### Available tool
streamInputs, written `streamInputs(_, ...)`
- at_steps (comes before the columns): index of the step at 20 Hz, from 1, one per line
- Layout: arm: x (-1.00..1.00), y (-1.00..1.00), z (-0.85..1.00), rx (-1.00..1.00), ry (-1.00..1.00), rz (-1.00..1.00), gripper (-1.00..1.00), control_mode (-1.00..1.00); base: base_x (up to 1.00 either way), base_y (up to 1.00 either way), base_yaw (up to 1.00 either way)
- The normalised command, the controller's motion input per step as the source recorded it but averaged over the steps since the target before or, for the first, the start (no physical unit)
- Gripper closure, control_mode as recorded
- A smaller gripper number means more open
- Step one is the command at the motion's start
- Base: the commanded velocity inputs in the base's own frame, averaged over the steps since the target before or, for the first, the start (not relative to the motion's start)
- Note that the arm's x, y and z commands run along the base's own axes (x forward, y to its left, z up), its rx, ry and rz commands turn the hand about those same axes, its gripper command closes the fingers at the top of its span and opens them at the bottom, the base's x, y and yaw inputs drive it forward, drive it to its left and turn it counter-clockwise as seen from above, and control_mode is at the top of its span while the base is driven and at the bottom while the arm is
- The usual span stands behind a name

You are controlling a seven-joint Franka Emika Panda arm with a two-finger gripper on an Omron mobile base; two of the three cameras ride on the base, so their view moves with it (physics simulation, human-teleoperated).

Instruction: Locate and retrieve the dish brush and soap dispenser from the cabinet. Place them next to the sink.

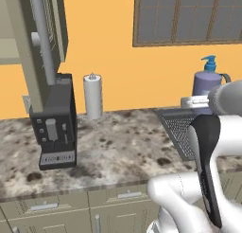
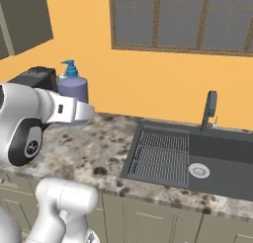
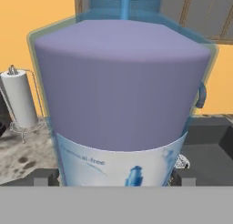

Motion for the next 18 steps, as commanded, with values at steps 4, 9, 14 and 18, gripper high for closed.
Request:
streamInputs(4,0.69,-0.49,-0.31,0.06,-0.04,0.18,1.0,-1.0,0.0,0.0,0.0)
streamInputs(9,0.78,-0.23,-0.72,0.0,0.01,0.25,1.0,-1.0,0.0,0.0,0.0)
streamInputs(14,0.73,-0.09,-0.87,-0.02,0.01,0.29,1.0,-1.0,0.0,0.0,0.0)
streamInputs(18,0.62,-0.18,-0.7,0.0,0.0,0.28,1.0,-1.0,0.0,0.0,0.0)
